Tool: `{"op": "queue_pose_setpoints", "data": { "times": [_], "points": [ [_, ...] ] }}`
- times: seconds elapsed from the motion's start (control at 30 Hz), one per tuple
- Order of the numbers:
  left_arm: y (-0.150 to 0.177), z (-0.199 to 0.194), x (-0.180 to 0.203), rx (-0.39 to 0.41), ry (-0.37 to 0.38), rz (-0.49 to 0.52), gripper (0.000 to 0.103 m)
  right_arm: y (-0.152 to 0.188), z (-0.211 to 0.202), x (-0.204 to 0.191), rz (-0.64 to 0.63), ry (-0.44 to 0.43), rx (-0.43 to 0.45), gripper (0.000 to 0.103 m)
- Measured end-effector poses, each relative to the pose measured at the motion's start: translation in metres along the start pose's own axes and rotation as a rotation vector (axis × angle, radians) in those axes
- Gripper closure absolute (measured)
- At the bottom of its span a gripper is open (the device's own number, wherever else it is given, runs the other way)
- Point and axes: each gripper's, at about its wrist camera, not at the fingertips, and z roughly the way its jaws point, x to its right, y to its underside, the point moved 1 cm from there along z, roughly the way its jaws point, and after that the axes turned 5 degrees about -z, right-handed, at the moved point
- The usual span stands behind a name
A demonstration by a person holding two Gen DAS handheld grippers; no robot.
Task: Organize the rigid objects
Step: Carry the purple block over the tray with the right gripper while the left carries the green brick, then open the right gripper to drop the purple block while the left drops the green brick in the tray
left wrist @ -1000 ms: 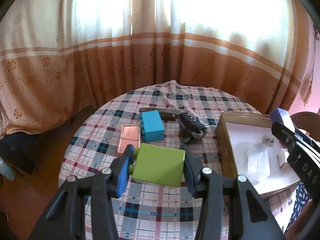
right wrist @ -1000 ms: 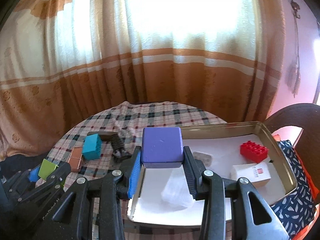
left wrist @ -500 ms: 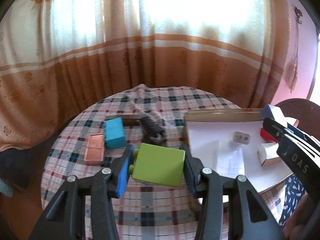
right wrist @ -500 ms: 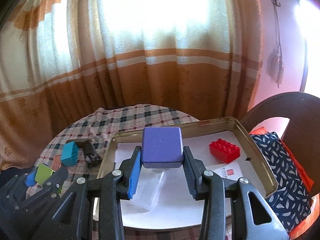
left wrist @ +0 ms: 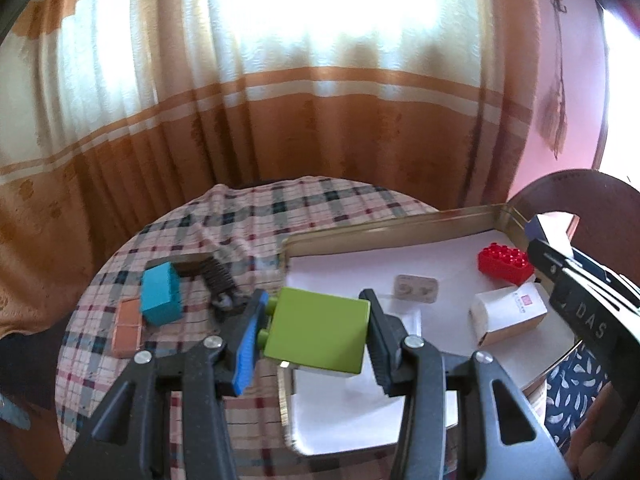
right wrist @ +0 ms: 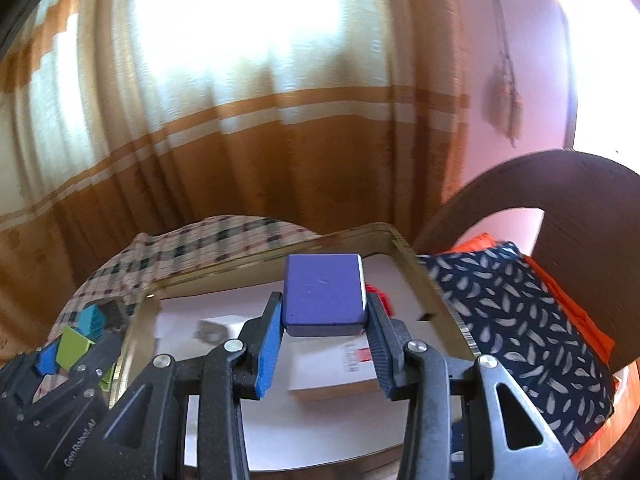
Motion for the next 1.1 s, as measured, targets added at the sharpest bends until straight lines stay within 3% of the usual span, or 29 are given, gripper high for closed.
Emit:
{"op": "queue_pose_setpoints", "data": {
  "times": [0.3, 0.9, 1.1],
  "points": [
    [-0.002, 0.017, 0.031, -0.026, 0.005, 0.039, 0.057, 0.0, 0.012, 0.037, 0.049, 0.054, -0.011, 0.06],
    [0.001, 0.044, 0.047, -0.076, -0.017, 0.051, 0.057, 0.001, 0.036, 0.037, 0.034, 0.061, -0.047, 0.06],
    [0.002, 0.051, 0.049, -0.086, -0.031, 0.053, 0.055, 0.001, 0.044, 0.033, 0.034, 0.017, -0.061, 0.06]
  ]
}}
